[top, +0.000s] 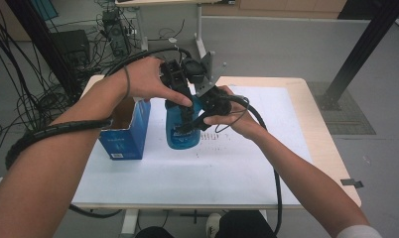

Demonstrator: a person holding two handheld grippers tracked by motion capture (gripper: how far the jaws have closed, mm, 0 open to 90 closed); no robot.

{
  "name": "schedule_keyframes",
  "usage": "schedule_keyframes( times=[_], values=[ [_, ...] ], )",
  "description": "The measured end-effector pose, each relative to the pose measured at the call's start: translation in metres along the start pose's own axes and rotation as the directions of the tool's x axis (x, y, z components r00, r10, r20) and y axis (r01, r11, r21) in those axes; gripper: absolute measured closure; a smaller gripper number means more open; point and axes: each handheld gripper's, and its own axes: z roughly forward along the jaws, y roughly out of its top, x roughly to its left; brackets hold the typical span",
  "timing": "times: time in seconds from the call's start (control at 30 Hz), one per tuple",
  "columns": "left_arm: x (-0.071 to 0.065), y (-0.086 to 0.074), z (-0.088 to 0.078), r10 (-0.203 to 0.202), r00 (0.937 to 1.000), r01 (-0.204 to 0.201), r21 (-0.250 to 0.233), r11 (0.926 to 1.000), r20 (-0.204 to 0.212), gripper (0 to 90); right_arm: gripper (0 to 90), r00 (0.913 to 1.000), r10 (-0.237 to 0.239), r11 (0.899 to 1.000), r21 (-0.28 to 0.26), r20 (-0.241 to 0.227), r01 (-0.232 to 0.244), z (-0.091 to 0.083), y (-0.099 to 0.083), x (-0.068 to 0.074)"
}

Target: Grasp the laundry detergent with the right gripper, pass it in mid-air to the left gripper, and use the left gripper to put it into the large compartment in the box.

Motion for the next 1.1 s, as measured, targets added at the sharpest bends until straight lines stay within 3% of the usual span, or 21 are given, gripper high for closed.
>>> schedule_keyframes(
  times=[1.1],
  values=[
    [-0.0011, -0.0003, -0.0003, 0.004, 1.0, -0.004, 0.009, 1.0, -0.008, 6.7, 42.8, 1.0, 0.002, 1.0, 0.001, 0.004, -0.002, 0.001, 0.0004, 0.0009]
  ],
)
